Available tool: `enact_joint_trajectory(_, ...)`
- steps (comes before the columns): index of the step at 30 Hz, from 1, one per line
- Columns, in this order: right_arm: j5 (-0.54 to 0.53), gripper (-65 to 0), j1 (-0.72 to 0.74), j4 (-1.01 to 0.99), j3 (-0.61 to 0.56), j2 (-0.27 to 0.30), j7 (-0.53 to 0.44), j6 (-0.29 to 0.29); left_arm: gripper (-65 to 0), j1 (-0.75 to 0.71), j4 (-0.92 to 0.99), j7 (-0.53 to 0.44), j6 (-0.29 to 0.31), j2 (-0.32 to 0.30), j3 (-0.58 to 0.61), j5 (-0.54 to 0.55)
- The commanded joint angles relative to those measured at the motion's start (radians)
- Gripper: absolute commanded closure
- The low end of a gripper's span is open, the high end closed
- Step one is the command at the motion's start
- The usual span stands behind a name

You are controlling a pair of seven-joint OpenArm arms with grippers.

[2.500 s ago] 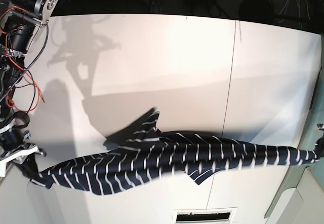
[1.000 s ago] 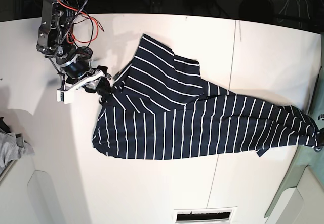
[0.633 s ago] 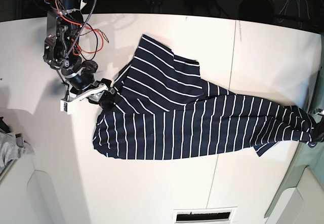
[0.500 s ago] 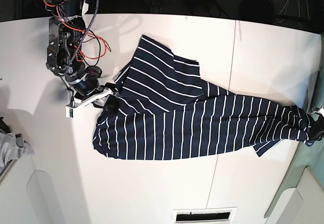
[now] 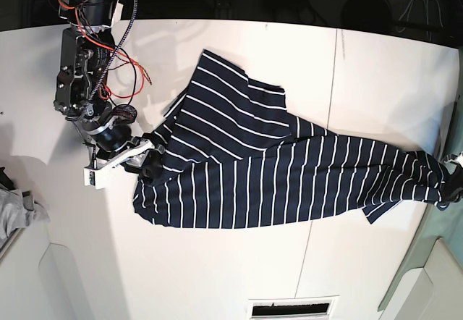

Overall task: Layout the t-shirt on the table in an organized manner, then fold the t-shirt properly
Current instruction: 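Grasp the shirt corner nearest the right gripper with the right gripper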

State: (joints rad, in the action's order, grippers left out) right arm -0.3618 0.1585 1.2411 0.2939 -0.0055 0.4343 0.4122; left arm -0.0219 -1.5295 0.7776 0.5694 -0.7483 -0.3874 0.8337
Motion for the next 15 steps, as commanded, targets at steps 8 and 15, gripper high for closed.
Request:
enact_joint_trajectory(8, -0.012, -29.1, 0.019, -0.037, -0.006, -0.032, -0.072, 0.004, 0.0, 0.016, -0.014, -0.032, 0.004, -0.028, -0.011, 0.016)
enact_joint_trajectory(15, -0.016, -29.1, 0.018, -0.019, -0.021, -0.085, -0.071, 0.007, 0.0, 0.016, -0.014, -0.032, 0.004, -0.028, -0.011, 0.015)
